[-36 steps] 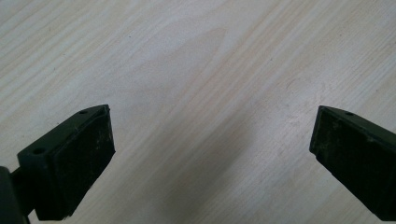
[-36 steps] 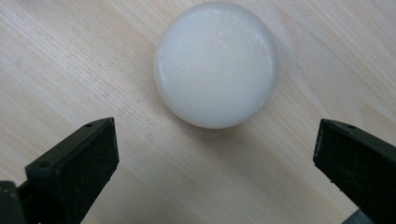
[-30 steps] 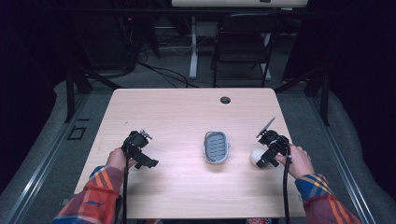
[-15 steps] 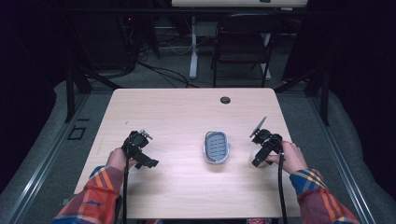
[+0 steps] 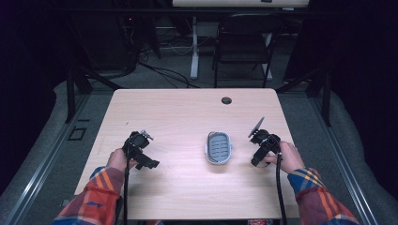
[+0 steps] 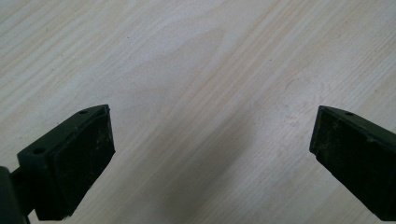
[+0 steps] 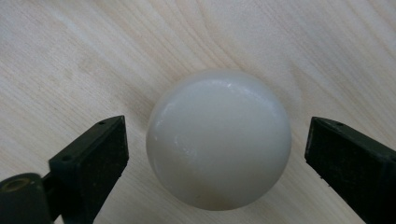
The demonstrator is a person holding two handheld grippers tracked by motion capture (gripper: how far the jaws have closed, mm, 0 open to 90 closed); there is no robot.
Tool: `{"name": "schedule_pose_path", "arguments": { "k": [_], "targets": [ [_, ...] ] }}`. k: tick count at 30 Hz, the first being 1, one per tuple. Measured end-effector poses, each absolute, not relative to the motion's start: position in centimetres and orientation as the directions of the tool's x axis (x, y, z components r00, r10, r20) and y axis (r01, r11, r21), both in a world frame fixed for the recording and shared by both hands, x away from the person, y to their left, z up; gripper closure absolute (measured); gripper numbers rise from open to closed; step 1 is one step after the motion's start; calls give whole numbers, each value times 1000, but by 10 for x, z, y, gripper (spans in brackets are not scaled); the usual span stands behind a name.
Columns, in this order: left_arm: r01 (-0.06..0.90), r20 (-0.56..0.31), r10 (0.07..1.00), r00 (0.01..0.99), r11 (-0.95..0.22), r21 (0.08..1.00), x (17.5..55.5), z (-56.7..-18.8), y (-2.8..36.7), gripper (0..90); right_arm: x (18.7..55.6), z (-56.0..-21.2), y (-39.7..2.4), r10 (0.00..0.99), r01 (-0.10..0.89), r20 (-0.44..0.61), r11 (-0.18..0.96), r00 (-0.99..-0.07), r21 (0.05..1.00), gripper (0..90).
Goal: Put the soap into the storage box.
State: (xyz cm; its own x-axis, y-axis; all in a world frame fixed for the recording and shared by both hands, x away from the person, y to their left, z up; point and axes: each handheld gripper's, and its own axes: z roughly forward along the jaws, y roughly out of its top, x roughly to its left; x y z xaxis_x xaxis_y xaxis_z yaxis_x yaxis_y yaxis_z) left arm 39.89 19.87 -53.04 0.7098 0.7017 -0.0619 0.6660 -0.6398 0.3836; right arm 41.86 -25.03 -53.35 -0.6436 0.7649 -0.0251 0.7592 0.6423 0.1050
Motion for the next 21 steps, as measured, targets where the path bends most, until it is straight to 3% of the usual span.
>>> {"name": "schedule_pose_path", "arguments": {
  "k": [13, 14, 15, 18, 21],
  "targets": [
    [666, -66, 700, 711, -640, 383, 399, -531, 198, 0, 421, -539, -251, 765, 762, -27, 644, -644, 70, 215],
    [667, -65, 701, 710, -640, 382, 400, -531, 198, 0, 422, -538, -251, 753, 751, -29, 658, -657, 54, 223],
    [667, -64, 701, 710, -640, 383, 400, -531, 198, 0, 420, -543, -251, 774, 768, -14, 630, -633, 111, 222],
    [666, -66, 699, 712, -642, 380, 400, -531, 198, 0, 423, -541, -251, 745, 743, -38, 667, -666, 49, 234],
    [666, -65, 699, 712, -643, 379, 400, -531, 198, 0, 422, -542, -251, 754, 751, -33, 657, -656, 72, 237]
  ]
}}
